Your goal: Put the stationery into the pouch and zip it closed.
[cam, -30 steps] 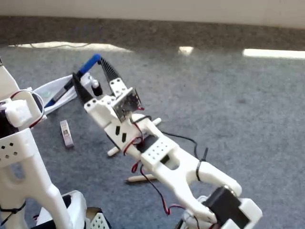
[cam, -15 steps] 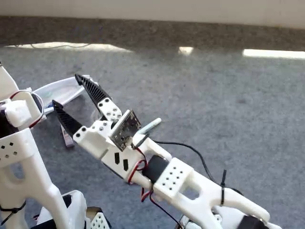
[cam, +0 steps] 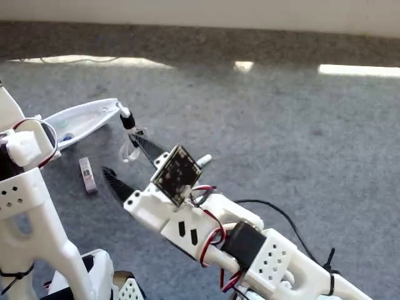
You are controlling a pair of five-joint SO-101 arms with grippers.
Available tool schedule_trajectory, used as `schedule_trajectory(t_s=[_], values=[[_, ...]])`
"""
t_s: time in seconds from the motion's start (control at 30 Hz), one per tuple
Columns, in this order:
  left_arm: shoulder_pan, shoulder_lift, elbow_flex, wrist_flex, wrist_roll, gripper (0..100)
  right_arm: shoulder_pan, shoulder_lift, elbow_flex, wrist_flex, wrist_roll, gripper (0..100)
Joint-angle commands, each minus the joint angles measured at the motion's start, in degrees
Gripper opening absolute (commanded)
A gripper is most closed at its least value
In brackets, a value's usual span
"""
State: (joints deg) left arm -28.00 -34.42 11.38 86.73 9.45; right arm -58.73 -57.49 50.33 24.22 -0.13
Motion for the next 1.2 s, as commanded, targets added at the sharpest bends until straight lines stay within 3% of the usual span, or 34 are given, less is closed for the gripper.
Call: schedule_trajectory(t_s=[0.0, 0.23, 0.4, 0.7, 0.83, 1.17], values=[[-0.5, -0.8, 0.3, -0.6, -0.2, 1, 4.4, -1.9, -0.7, 5.0, -5.7, 23.5], [-0.5, -0.8, 0.3, -0.5, -0.3, 1, 8.8, -1.8, -0.2, 8.4, -9.2, 23.5], [-0.5, -0.8, 1.5, -0.8, -0.2, 1, 16.3, -1.8, -0.2, 14.6, -17.1, 23.5], [-0.5, -0.8, 3.0, -2.1, -0.2, 1, 21.2, -1.7, -0.3, 19.4, -17.4, 23.5], [-0.5, -0.8, 3.3, -2.1, -0.2, 1, 24.5, -1.1, -0.7, 23.3, -21.1, 23.5], [-0.5, -0.8, 3.4, -2.1, -0.2, 1, 24.7, 19.6, -9.4, 26.8, -26.3, 23.5]])
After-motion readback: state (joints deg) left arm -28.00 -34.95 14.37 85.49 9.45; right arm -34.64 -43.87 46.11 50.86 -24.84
